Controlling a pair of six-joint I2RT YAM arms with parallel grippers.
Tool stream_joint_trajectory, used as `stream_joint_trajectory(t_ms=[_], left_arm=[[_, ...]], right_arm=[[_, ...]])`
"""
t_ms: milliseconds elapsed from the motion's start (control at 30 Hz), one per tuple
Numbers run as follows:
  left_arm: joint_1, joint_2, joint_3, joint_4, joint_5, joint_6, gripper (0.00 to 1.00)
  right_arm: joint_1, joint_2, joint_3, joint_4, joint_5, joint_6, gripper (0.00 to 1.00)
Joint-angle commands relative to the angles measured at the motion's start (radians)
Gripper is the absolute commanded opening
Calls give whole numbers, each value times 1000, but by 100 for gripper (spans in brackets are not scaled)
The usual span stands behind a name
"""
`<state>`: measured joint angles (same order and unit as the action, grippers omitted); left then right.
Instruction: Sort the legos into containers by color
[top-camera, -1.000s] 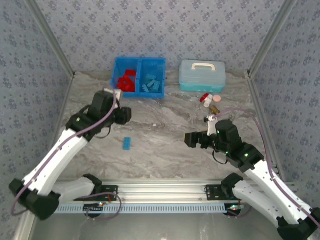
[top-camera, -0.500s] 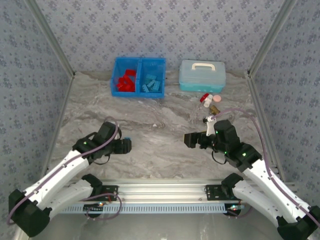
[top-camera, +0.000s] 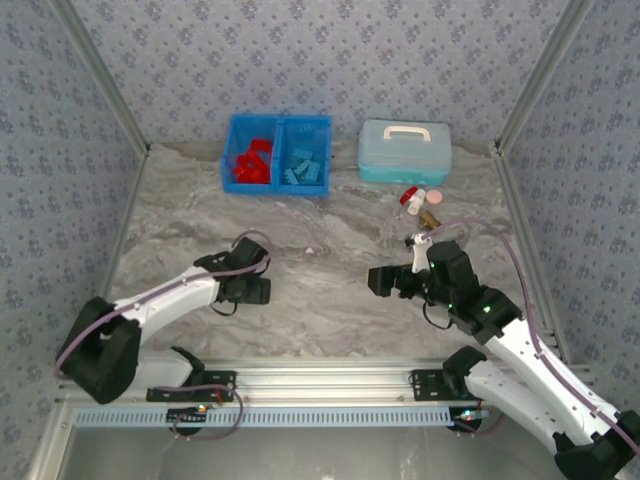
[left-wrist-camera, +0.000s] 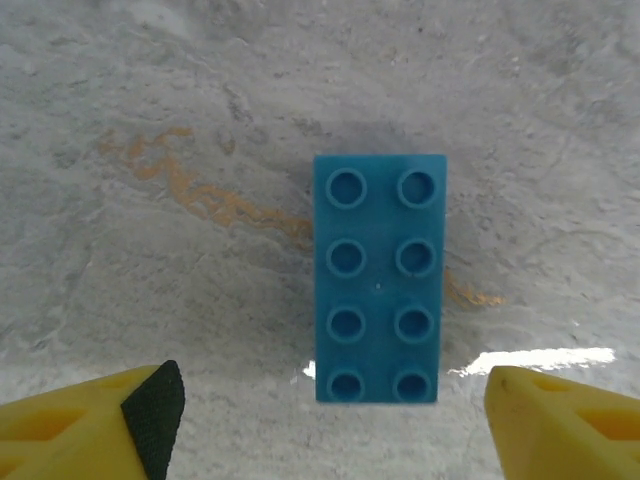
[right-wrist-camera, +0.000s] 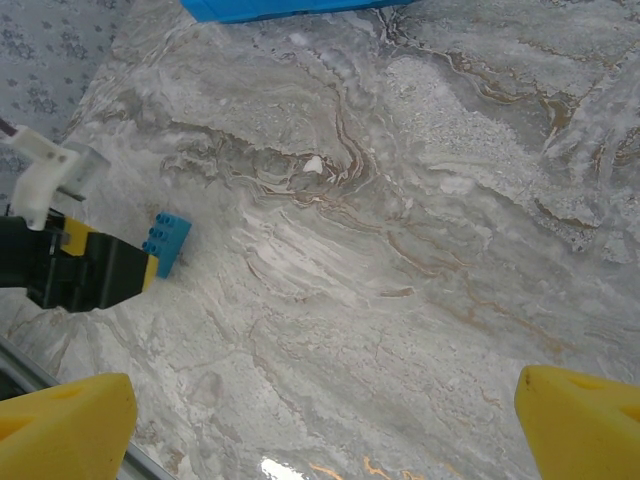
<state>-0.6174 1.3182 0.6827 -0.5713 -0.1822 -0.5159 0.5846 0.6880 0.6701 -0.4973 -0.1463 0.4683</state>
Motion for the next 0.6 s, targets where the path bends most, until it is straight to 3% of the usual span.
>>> stream_joint_trajectory(t_ms=[0, 400, 567], left_arm=[[-5, 62, 47, 56, 3, 0, 73], [-5, 100, 22, 80, -10, -17, 36], [-5, 34, 33, 71, 15, -24, 32]], right_arm=[[-6, -5, -5, 2, 0, 15, 100], [-8, 2, -18, 20, -2, 15, 100], [-7, 5, -11, 19, -6, 15, 100]])
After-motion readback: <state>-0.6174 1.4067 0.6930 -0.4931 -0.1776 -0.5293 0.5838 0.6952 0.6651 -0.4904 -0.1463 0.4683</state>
